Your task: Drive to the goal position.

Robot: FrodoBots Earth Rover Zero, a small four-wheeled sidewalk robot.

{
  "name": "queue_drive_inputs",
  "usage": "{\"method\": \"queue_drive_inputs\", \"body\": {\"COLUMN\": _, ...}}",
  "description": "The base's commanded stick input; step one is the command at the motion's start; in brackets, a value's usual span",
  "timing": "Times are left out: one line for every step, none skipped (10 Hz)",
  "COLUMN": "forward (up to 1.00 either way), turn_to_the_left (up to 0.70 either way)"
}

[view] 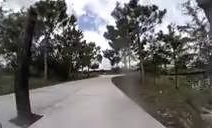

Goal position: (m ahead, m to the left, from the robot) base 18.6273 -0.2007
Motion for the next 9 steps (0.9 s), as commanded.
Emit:
{"method": "queue_drive_inputs", "body": {"forward": 0.6, "turn_to_the_left": 0.01}}
{"method": "queue_drive_inputs", "body": {"forward": 0.6, "turn_to_the_left": 0.01}}
{"method": "queue_drive_inputs", "body": {"forward": 0.6, "turn_to_the_left": 0.01}}
{"method": "queue_drive_inputs", "body": {"forward": 0.6, "turn_to_the_left": 0.01}}
{"method": "queue_drive_inputs", "body": {"forward": 0.6, "turn_to_the_left": 0.01}}
{"method": "queue_drive_inputs", "body": {"forward": 0.6, "turn_to_the_left": 0.01}}
{"method": "queue_drive_inputs", "body": {"forward": 0.6, "turn_to_the_left": 0.01}}
{"method": "queue_drive_inputs", "body": {"forward": 0.6, "turn_to_the_left": 0.01}}
{"method": "queue_drive_inputs", "body": {"forward": 0.61, "turn_to_the_left": 0.01}}
